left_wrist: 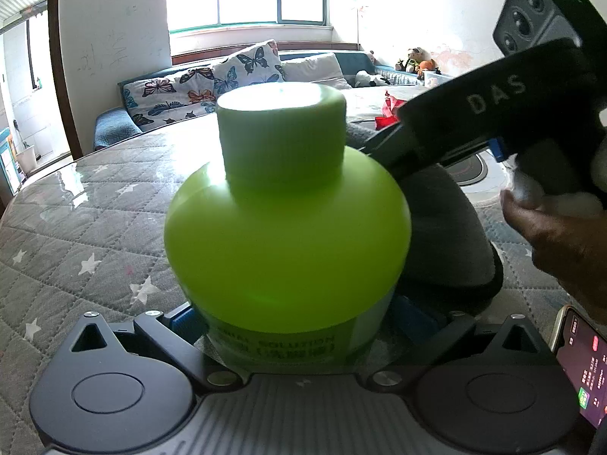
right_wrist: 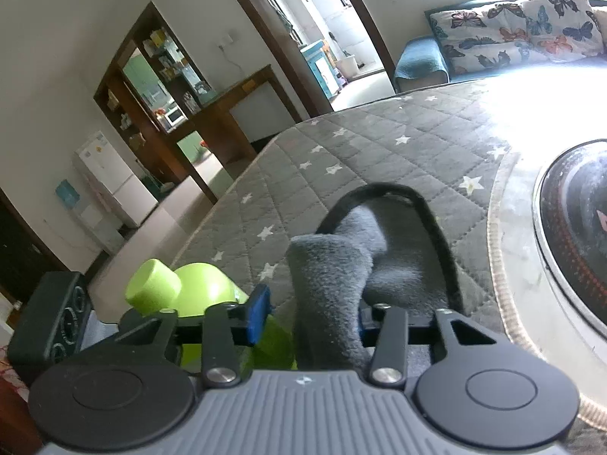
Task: Clean container
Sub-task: 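Wipe the bottle side with the cloth in the right gripper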
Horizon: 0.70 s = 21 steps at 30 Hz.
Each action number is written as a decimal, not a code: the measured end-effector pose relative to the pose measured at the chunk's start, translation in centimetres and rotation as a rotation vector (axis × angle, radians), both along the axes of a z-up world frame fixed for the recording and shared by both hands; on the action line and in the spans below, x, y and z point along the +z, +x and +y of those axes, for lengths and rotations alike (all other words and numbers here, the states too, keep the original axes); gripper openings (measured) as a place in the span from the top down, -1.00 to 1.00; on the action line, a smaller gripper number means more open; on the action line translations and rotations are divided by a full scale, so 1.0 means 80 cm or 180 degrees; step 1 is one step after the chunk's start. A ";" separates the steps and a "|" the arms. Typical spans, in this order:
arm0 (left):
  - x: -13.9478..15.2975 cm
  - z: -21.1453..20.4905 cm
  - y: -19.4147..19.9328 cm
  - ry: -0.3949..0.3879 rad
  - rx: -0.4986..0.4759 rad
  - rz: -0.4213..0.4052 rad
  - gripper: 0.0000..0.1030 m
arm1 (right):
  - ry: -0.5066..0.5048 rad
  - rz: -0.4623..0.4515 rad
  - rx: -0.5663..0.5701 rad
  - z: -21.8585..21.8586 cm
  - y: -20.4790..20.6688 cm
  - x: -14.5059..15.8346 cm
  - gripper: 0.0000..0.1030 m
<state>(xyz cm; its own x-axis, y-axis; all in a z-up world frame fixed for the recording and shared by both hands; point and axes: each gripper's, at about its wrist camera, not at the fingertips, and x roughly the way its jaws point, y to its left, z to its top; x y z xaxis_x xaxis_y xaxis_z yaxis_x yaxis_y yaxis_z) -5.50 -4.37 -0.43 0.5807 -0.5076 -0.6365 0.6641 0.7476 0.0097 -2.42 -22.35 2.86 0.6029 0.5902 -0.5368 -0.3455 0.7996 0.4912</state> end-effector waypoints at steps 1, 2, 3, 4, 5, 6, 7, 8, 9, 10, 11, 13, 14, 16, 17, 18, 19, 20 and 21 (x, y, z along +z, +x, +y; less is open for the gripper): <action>-0.001 0.000 0.005 0.0000 0.0000 0.0000 -1.00 | 0.0044 -0.0021 0.0005 -0.002 -0.002 0.002 0.30; -0.002 0.001 0.010 0.0000 0.0000 0.0000 -1.00 | 0.0096 -0.0057 0.0012 -0.004 -0.004 0.005 0.31; -0.003 0.001 0.012 0.0000 0.0000 0.0000 -1.00 | 0.0146 -0.0093 0.0020 -0.006 -0.006 0.008 0.35; -0.003 0.001 0.012 0.0000 0.0000 0.0000 -1.00 | 0.0187 -0.0126 0.0034 -0.007 -0.008 0.011 0.43; -0.003 0.001 0.015 0.0000 0.0000 0.0000 -1.00 | 0.0230 -0.0150 0.0050 -0.008 -0.009 0.015 0.49; -0.003 0.000 0.018 0.0000 0.0000 0.0000 -1.00 | 0.0291 -0.0186 0.0070 -0.009 -0.010 0.020 0.52; -0.003 0.000 0.017 0.0000 0.0000 0.0000 -1.00 | 0.0322 -0.0219 0.0079 -0.009 -0.011 0.024 0.52; -0.003 0.000 0.018 0.0000 0.0000 0.0000 -1.00 | 0.0353 -0.0252 0.0087 -0.010 -0.012 0.028 0.52; -0.003 0.000 0.018 0.0000 0.0000 0.0000 -1.00 | 0.0381 -0.0290 0.0101 -0.009 -0.012 0.032 0.52; -0.003 0.000 0.018 0.0000 0.0000 0.0000 -1.00 | 0.0407 -0.0326 0.0116 -0.009 -0.013 0.036 0.52; -0.004 0.000 0.019 0.0000 0.0000 0.0000 -1.00 | 0.0430 -0.0348 0.0142 -0.009 -0.012 0.039 0.52; -0.004 0.000 0.019 0.0000 0.0000 0.0000 -1.00 | 0.0529 -0.0353 0.0184 -0.006 -0.008 0.042 0.52; -0.003 -0.002 0.015 0.0000 0.0000 0.0000 -1.00 | 0.0579 -0.0331 0.0186 -0.006 -0.005 0.041 0.52; -0.001 -0.003 0.012 0.0000 0.0000 0.0000 -1.00 | 0.0634 -0.0259 0.0169 -0.004 0.003 0.035 0.52; -0.001 -0.003 0.012 -0.0001 0.0000 0.0000 -1.00 | 0.0657 -0.0213 0.0160 -0.004 0.007 0.032 0.52; -0.001 -0.003 0.012 -0.0001 0.0000 0.0000 -1.00 | 0.0683 -0.0151 0.0149 -0.004 0.012 0.026 0.52; -0.001 -0.003 0.012 -0.0001 0.0000 0.0000 -1.00 | 0.0703 -0.0090 0.0134 -0.003 0.016 0.020 0.52; -0.001 -0.003 0.012 0.0000 0.0000 0.0000 -1.00 | 0.0701 -0.0035 0.0102 -0.004 0.018 0.015 0.52; -0.001 -0.003 0.012 0.0000 0.0000 0.0000 -1.00 | 0.0700 0.0020 0.0070 -0.004 0.020 0.009 0.52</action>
<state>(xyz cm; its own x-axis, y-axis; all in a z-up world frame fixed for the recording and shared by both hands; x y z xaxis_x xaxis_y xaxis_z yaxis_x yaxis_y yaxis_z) -4.54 -4.64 -0.53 0.5807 -0.5077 -0.6365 0.6640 0.7476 0.0095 -0.80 -22.67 3.60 0.5857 0.7065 -0.3974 -0.3582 0.6654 0.6550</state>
